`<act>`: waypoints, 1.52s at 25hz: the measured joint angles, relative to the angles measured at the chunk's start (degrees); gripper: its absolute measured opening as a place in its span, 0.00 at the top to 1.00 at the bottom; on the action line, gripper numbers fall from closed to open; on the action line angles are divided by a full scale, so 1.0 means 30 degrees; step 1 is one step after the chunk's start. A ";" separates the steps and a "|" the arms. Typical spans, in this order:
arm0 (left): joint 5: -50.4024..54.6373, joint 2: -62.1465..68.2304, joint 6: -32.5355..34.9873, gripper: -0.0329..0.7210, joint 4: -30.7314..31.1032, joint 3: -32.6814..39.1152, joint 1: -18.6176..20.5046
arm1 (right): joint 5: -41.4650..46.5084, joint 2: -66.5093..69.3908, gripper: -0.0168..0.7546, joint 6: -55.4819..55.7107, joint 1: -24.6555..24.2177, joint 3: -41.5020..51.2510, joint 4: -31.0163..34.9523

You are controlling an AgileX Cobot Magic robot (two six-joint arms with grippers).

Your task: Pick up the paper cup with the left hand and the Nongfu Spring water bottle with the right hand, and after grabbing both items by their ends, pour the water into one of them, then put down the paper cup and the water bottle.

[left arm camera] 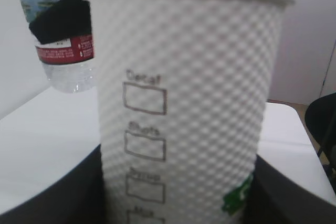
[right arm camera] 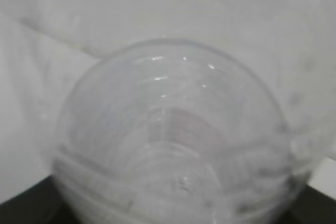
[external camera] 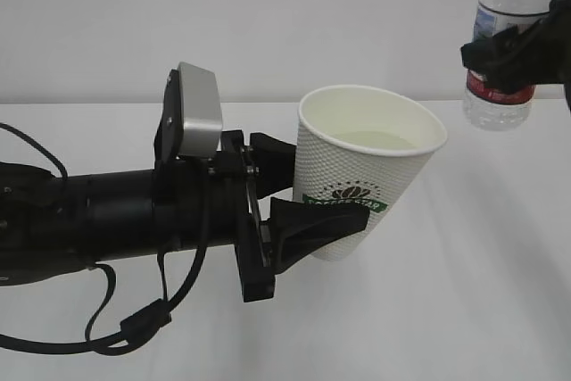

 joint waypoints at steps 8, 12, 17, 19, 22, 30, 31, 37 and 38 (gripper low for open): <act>0.0000 0.0000 0.0000 0.36 -0.0092 0.0000 0.0000 | -0.0733 0.1966 0.34 -0.3620 -0.0085 0.0000 0.4782; 0.0013 0.0000 0.0000 0.36 -0.0182 0.0000 0.0000 | -0.1334 0.2340 0.34 -0.4983 -0.0750 0.0000 0.6944; 0.0013 0.0000 0.0000 0.36 -0.0380 0.0000 0.0000 | -0.1671 0.2498 0.34 -0.6398 -0.1528 0.0429 0.8735; 0.0013 0.0000 0.0000 0.36 -0.0452 0.0000 0.0000 | -0.1924 0.2498 0.34 -0.7677 -0.1550 0.1035 1.0237; 0.0013 0.0000 0.0000 0.36 -0.0546 0.0000 0.0000 | -0.3079 0.2498 0.34 -0.9868 -0.1550 0.2142 1.2902; 0.0013 0.0000 0.0000 0.36 -0.0660 0.0000 0.0000 | -0.4717 0.2498 0.34 -1.5793 -0.1550 0.4489 2.0143; 0.0013 0.0000 0.0000 0.36 -0.0660 0.0000 0.0000 | -0.5022 0.2498 0.34 -1.6488 -0.1550 0.4716 2.0835; 0.0013 0.0000 0.0000 0.36 -0.0660 0.0000 0.0000 | -0.5882 0.2498 0.34 -1.8465 -0.1550 0.5545 2.2781; 0.0013 0.0000 0.0000 0.36 -0.0660 0.0000 0.0000 | -0.5882 0.2498 0.34 -1.8549 -0.1550 0.5563 2.2864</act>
